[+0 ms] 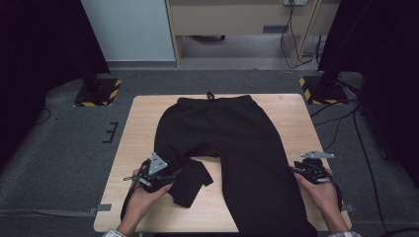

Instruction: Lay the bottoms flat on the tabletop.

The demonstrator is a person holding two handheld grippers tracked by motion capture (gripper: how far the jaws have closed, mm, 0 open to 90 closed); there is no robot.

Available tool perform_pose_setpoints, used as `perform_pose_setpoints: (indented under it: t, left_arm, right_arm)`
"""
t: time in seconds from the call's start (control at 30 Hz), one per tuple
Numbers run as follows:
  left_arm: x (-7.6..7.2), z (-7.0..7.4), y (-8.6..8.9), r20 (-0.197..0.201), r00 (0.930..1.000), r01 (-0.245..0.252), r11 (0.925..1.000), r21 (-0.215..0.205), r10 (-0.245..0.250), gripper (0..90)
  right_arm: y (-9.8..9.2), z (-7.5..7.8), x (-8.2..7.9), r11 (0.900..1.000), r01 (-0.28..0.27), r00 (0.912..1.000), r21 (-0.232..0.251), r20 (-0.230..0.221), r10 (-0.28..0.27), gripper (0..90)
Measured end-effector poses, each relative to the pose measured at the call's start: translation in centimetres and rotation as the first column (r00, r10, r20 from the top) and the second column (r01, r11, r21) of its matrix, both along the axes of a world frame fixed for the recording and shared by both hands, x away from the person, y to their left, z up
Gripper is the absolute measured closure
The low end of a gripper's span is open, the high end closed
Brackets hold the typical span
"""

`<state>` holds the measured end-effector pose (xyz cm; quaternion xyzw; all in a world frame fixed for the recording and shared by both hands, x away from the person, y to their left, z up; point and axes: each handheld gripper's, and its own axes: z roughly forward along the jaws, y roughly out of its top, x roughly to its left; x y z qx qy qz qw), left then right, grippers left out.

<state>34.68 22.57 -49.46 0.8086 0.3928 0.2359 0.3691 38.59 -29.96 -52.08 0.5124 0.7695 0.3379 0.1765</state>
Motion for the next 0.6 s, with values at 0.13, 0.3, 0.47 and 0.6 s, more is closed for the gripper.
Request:
perform_pose_setpoints:
  t: [0.13, 0.3, 0.47, 0.6]
  left_arm:
    - [0.1, -0.2, 1.0, -0.011, 0.9996, -0.027, 0.9996, -0.001, 0.027, 39.3]
    - [-0.2, -0.3, 1.4, -0.011, 0.9992, -0.038, 0.9993, 0.003, 0.038, 39.0]
    - [-0.2, -0.8, 2.3, -0.038, 0.9982, -0.046, 0.9989, 0.004, 0.046, 38.0]
    - [-0.1, -1.2, 2.9, -0.058, 0.9972, -0.046, 0.9989, -0.007, 0.046, 32.9]
  right_arm:
    - [0.5, -0.3, 0.7, 1.000, -0.023, 0.9995, -0.017, -0.020, 0.023, 79.5]
    - [0.2, -0.4, 1.9, 1.000, -0.011, 0.9999, -0.019, -0.013, 0.011, 89.6]
    - [-0.2, -0.3, 2.8, 0.999, 0.047, 0.9985, 0.019, 0.028, -0.048, 76.2]
    - [1.1, 0.8, 2.1, 0.998, 0.011, 0.9976, 0.060, 0.067, -0.015, 50.4]
